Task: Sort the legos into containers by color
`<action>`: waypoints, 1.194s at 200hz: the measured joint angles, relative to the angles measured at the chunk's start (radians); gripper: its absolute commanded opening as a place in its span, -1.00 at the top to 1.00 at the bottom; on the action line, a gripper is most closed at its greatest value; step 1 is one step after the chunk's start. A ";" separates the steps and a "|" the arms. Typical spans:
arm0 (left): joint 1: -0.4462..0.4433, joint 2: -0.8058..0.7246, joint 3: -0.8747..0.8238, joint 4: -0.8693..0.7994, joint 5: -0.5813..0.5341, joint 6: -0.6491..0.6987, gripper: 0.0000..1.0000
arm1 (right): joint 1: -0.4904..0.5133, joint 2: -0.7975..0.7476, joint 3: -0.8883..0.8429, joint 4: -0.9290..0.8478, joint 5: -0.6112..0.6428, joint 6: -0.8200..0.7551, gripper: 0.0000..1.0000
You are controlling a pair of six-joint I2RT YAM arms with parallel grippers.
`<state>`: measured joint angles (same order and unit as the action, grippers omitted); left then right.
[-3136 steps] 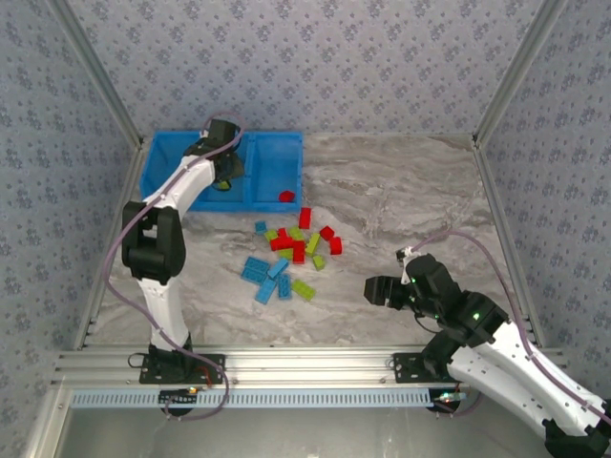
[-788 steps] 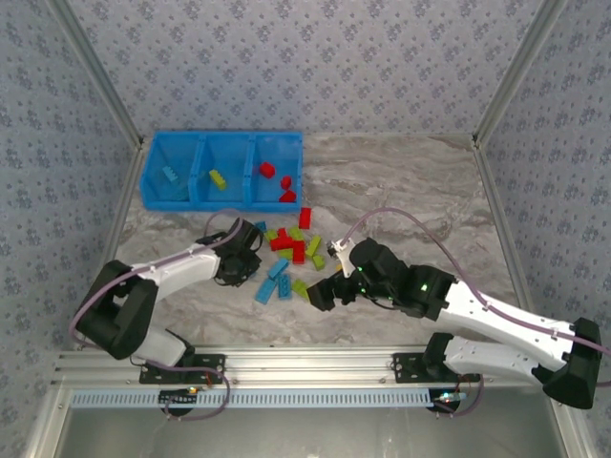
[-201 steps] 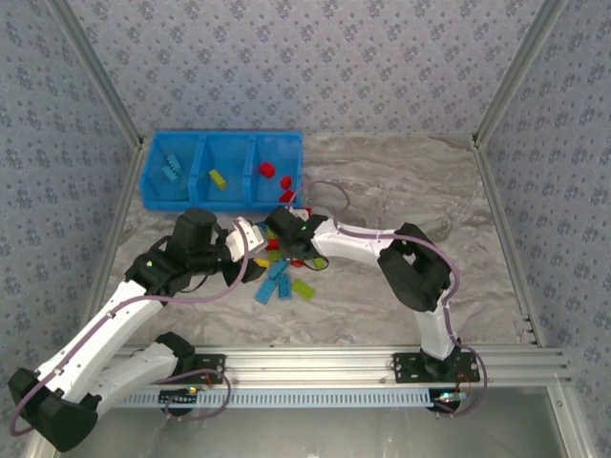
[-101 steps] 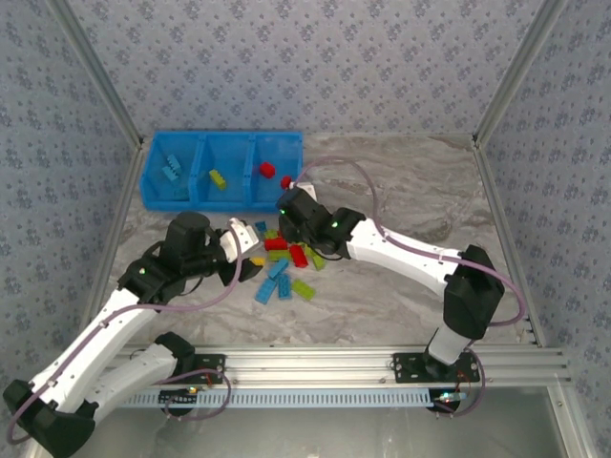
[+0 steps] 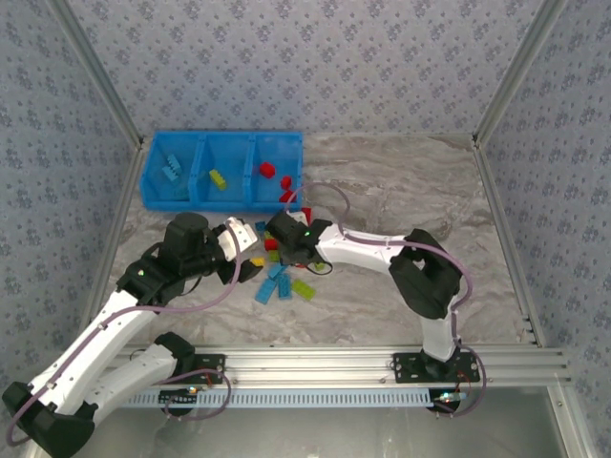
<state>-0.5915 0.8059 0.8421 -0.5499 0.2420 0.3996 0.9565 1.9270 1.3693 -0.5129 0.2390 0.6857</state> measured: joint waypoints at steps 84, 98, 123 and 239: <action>0.000 0.001 0.000 0.000 -0.005 0.001 -0.78 | -0.009 0.054 0.006 0.027 0.017 0.012 0.19; 0.000 0.001 0.000 0.000 -0.005 0.001 -0.79 | -0.010 0.075 0.006 0.028 0.022 0.014 0.26; 0.000 0.001 0.000 0.000 -0.008 0.001 -0.81 | -0.009 0.094 -0.005 0.027 0.023 0.018 0.27; -0.006 -0.032 -0.017 0.024 -0.070 -0.004 -0.98 | 0.018 -0.288 -0.189 0.142 0.046 -0.072 0.69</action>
<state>-0.5980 0.7742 0.8253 -0.5259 0.1719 0.3958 0.9749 1.6390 1.1801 -0.3714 0.2852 0.6132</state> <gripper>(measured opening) 0.977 0.269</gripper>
